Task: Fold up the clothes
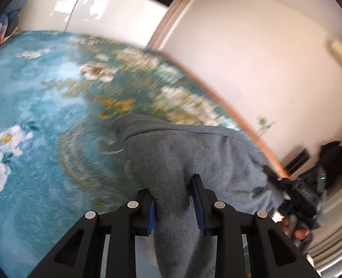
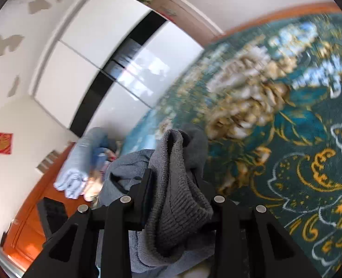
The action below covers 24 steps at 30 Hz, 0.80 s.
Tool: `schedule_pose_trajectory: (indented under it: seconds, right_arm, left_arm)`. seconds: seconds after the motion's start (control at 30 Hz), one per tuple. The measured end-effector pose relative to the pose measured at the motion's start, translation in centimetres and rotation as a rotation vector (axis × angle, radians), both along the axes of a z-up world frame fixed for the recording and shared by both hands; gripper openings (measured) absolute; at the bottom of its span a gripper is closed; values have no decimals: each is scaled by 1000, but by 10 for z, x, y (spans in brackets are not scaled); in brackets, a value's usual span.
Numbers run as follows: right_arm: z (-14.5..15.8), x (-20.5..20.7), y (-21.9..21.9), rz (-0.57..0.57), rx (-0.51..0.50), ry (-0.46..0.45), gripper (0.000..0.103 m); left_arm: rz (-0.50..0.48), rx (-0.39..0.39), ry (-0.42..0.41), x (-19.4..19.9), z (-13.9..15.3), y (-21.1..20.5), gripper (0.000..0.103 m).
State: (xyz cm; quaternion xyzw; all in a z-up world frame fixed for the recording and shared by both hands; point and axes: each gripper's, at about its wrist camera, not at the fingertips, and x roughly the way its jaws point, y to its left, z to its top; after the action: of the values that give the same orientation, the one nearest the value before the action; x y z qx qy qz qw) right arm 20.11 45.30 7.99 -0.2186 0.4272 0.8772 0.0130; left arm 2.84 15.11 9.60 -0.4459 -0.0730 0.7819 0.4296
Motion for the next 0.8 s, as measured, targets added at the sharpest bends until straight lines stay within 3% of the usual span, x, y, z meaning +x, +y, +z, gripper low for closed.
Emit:
schedule_pose_trajectory:
  seconds: [0.03,0.13,0.2,0.27,0.33,0.4,0.47,0.63,0.73,0.8]
  right_arm:
    - [-11,-4,3,-9,-7,-42,34]
    - [-36,-6,9,-29,-22,-136,37]
    - [-38,1,13,-46,-35,-144,43]
    - [-26,11,14,-84,3,-137,43]
    - [1,22,2,-123,126,-120,43]
    - [18,26,-19,-86,198,-83,43]
    - [30,27,-39,-48,260,-61,44]
    - [-8,-2,-63,65,289,-189,45]
    - [-38,-8,-56,67,191,-250,40]
    - [-26,7,-64,36,208,-220,44]
  left_arm:
    - [10,-46,-35,-7,-15,3,29]
    - [30,-72,-84,-12,-32,-7,30]
    - [43,-82,-113,-14,-42,-15,30]
    - [69,-86,-66,-8,-29,-24,32]
    - [66,-91,2,5,-14,-25,44]
    - [32,-87,65,23,-1,-21,55]
    - [-33,-106,105,44,2,-9,56]
    - [-122,-223,93,65,-36,22,57]
    - [-91,-261,122,73,-44,22,58]
    - [-73,-277,157,82,-42,18,62]
